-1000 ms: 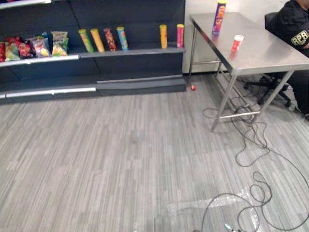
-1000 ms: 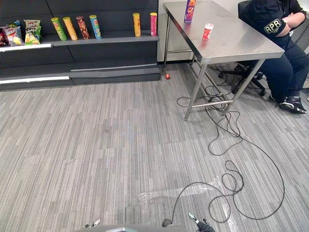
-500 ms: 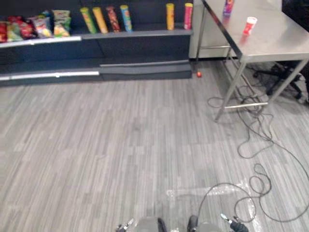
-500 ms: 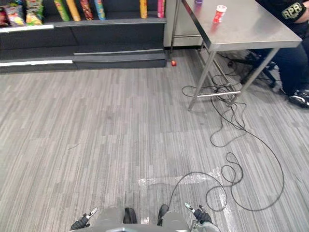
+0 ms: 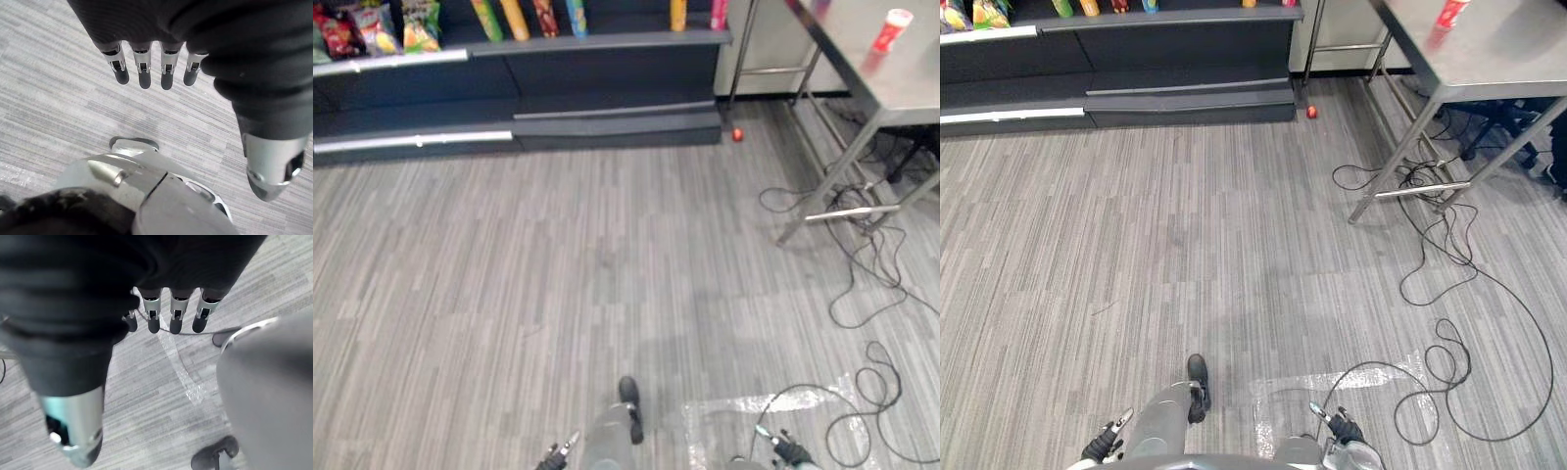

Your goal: Put the gum and the chips on the shelf.

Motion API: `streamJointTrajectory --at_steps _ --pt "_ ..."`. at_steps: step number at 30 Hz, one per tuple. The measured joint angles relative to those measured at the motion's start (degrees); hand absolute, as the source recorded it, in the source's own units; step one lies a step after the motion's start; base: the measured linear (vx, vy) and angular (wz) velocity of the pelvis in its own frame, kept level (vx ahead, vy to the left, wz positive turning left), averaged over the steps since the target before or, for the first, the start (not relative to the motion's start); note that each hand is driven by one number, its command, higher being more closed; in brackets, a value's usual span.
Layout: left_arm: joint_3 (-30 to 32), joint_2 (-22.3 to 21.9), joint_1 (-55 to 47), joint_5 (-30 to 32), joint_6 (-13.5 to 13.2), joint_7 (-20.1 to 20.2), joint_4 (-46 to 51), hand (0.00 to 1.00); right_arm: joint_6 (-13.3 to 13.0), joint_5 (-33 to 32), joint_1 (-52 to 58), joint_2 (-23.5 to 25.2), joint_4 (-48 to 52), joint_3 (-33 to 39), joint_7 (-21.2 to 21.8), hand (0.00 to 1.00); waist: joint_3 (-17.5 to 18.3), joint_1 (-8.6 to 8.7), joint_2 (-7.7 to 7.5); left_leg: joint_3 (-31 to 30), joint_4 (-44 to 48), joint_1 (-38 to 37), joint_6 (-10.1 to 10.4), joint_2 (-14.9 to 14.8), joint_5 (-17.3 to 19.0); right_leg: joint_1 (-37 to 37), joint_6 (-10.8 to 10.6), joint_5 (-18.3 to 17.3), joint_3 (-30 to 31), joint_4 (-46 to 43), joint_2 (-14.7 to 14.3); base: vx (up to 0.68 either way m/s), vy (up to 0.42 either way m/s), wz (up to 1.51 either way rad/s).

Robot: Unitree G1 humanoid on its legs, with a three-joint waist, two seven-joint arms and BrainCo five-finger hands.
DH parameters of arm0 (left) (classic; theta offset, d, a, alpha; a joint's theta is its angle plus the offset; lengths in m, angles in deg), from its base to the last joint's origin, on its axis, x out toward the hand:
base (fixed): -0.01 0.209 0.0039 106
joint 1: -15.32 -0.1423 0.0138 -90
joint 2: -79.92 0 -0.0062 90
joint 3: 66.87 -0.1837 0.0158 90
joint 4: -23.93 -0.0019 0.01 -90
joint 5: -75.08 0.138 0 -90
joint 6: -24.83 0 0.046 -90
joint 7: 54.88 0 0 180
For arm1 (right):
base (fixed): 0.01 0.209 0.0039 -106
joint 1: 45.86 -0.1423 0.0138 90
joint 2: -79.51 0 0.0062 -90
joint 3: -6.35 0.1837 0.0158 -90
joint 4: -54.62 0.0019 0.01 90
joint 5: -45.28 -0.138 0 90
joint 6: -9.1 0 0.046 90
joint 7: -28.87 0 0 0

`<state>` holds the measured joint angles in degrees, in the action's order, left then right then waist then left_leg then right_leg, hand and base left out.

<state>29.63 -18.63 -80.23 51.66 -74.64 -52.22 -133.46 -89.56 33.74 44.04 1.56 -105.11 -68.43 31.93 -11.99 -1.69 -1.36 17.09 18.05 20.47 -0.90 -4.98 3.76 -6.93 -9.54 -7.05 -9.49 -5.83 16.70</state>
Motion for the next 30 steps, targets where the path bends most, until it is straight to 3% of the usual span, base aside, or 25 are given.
streamJointTrajectory --at_steps 2,4,6,7,9,10,13,14,15,16,17,18,20,21,22,23,26,28,29,30 --pt "-0.3 0.0 0.0 0.1 0.0 0.0 -0.5 0.0 0.0 0.4 0.0 0.2 0.0 0.0 0.2 0.0 1.2 -0.11 0.21 1.4 0.2 -1.0 -1.7 1.5 2.3 1.1 -0.7 3.5 1.5 -1.7 1.9 0.44 0.308 -0.26" --pt "-0.8 0.0 -0.1 0.7 0.1 0.0 -0.9 0.0 0.0 0.4 0.0 0.2 0.3 0.5 0.4 0.0 1.5 -0.08 0.57 2.7 -0.7 -3.4 -2.7 2.5 3.8 4.2 -0.1 6.6 3.2 -8.6 3.3 0.41 0.293 -0.28" --pt "-2.7 0.8 -0.2 2.3 0.1 0.0 -0.9 0.0 -0.4 0.4 0.4 -0.3 1.7 1.7 0.3 0.0 1.6 0.56 0.42 2.9 -3.9 -9.4 -3.5 4.0 5.9 12.0 4.9 12.8 3.4 -28.4 5.8 0.32 0.237 -0.06" --pt "-3.3 1.2 -0.2 2.4 0.1 0.0 -0.9 0.0 -0.6 0.3 0.3 -0.3 2.3 2.3 0.3 0.0 1.6 0.8 0.19 2.8 -4.7 -11.1 -3.8 4.4 6.1 14.2 5.6 13.2 3.5 -34.9 6.1 0.24 0.162 0.11" --pt "-4.4 1.6 -0.4 2.4 0.1 0.0 -0.9 0.0 -0.9 0.3 0.2 -0.6 3.6 2.2 0.3 0.0 1.1 1.14 0.23 2.5 -7.8 -17.5 -4.2 5.4 6.4 19.5 7.6 10.1 3.4 -51.1 5.3 0.29 0.129 0.07" --pt "-4.7 1.3 -0.6 2.7 0.1 0.0 -0.9 0.0 -1.9 -0.1 0.1 -0.5 4.3 2.1 0.5 0.0 0.8 1.56 0.74 2.3 -11.3 -23.6 -4.1 5.8 6.6 23.2 8.4 4.5 1.2 -57.9 2.7 0.35 0.11 0.02" --pt "-4.5 1.1 -0.4 4.4 0.1 0.0 -1.0 0.0 -2.5 -1.6 -0.5 -0.6 4.8 2.3 0.9 0.0 0.4 2.18 1.11 2.2 -14.3 -28.3 -3.8 6.5 7.4 27.8 8.2 -0.6 -3.3 -53.5 0.4 0.25 0.012 0.03" --pt "-3.6 0.9 -0.5 4.6 0.1 0.0 -1.1 0.0 -2.5 -2.1 -0.8 -0.6 4.8 2.4 1.0 0.0 0.2 2.7 1.17 1.7 -14.3 -29.0 -3.9 6.4 8.8 28.6 8.4 -0.8 -5.1 -48.2 -0.4 0.2 -0.08 0.22" --pt "-1.2 0.1 -0.4 4.5 0.2 0.0 -1.8 0.0 -2.3 -2.4 -0.6 -0.6 4.4 2.5 1.0 0.0 -0.1 3.21 1.53 0.8 -14.2 -30.1 -3.1 6.0 10.4 28.8 7.8 -0.4 -7.2 -36.2 -2.0 0.17 -0.096 0.21" --pt "-0.8 -0.1 -0.3 4.6 0.2 0.0 -1.9 0.0 -2.3 -2.5 -0.4 -0.5 4.4 2.7 1.0 0.0 -0.1 3.18 1.59 0.7 -14.1 -30.3 -2.7 5.8 10.7 28.8 7.5 -0.1 -7.3 -33.6 -2.5 0.29 -0.154 0.19" --pt "0.8 -0.7 -0.2 4.5 0.1 0.0 -2.1 0.0 -1.8 -2.8 -0.2 -0.5 4.2 4.1 1.0 0.0 -0.1 3.16 1.79 0.5 -14.0 -30.9 -1.7 5.3 11.6 28.6 6.1 1.2 -7.0 -23.5 -4.2 0.37 -0.186 0.19" --pt "2.2 -1.0 -0.2 4.6 0.1 0.1 -2.2 0.0 -1.7 -2.8 0.3 -0.5 3.3 5.1 1.0 0.0 -0.2 3.19 1.87 -0.5 -14.1 -31.8 -0.4 4.8 12.8 28.5 5.1 4.8 -5.5 -11.1 -5.7 0.41 -0.198 0.26" --pt "4.6 -1.6 -0.4 4.6 0.1 0.2 -2.2 0.0 -1.3 -2.6 2.0 -0.5 1.7 6.4 1.0 0.0 -0.3 3.2 1.55 -2.0 -14.1 -33.7 1.9 3.9 15.0 27.7 5.0 10.0 -2.6 -2.8 -6.8 0.56 -0.264 0.41" --pt "6.7 -2.8 -0.5 4.6 0.1 0.2 -2.3 0.0 -1.1 -2.2 3.3 -0.6 1.2 6.9 1.0 0.0 -0.2 3.24 2.71 -2.8 -14.2 -35.1 3.7 2.0 15.9 27.5 6.5 14.5 -2.6 -5.1 -8.1 0.7 -0.306 0.38" --pt "7.5 -3.5 -0.5 4.6 0.2 0.2 -2.7 0.0 -0.9 -1.9 3.7 -1.0 1.2 6.9 1.1 0.0 -0.3 3.16 3.74 -3.2 -14.4 -35.7 4.3 0.9 15.9 28.0 7.7 13.2 -2.9 -7.3 -9.1 0.62 -0.248 0.19" --pt "8.5 -4.4 -0.5 4.6 0.1 0.4 -2.7 0.0 -0.4 -1.8 3.4 -1.2 1.0 7.2 1.1 0.0 0.2 3.06 5.02 -3.6 -14.6 -35.8 6.3 -0.5 13.9 29.8 9.6 10.1 -3.2 -11.7 -9.9 0.7 -0.33 0.02" --pt "9.3 -5.0 0.0 4.6 0.1 0.5 -1.9 0.0 -0.2 -1.5 3.0 -1.5 1.4 6.9 1.2 0.0 0.2 3.26 4.96 -5.7 -13.5 -36.2 7.5 -1.8 8.5 30.4 10.9 4.4 -4.6 -18.2 -9.8 0.52 -0.27 0.16" --pt "9.6 -5.3 0.9 4.6 0.1 0.8 -1.2 0.0 -0.2 -1.3 3.2 -1.8 1.4 6.7 1.2 0.0 0.2 3.22 4.88 -8.4 -7.2 -34.4 8.5 -2.8 5.6 27.6 11.0 0.8 -6.5 -19.0 -9.1 0.45 -0.204 0.46" --pt "9.7 -5.5 0.9 4.6 0.1 1.0 -0.6 0.0 -0.2 -1.0 3.3 -1.9 1.4 6.7 1.2 0.0 0.2 3.12 4.82 -9.0 -1.0 -32.1 10.0 -3.4 4.5 25.8 11.0 -0.6 -6.9 -18.7 -9.0 0.36 -0.17 0.34" --pt "10.4 -5.2 1.0 4.5 0.1 1.1 -0.1 0.0 -0.2 -0.8 3.6 -2.4 1.9 6.1 1.2 0.0 0.3 3.21 4.91 -10.3 12.8 -26.2 10.2 -4.9 0.1 22.8 10.8 -2.2 -7.7 -17.9 -9.1 0.34 -0.158 0.23"
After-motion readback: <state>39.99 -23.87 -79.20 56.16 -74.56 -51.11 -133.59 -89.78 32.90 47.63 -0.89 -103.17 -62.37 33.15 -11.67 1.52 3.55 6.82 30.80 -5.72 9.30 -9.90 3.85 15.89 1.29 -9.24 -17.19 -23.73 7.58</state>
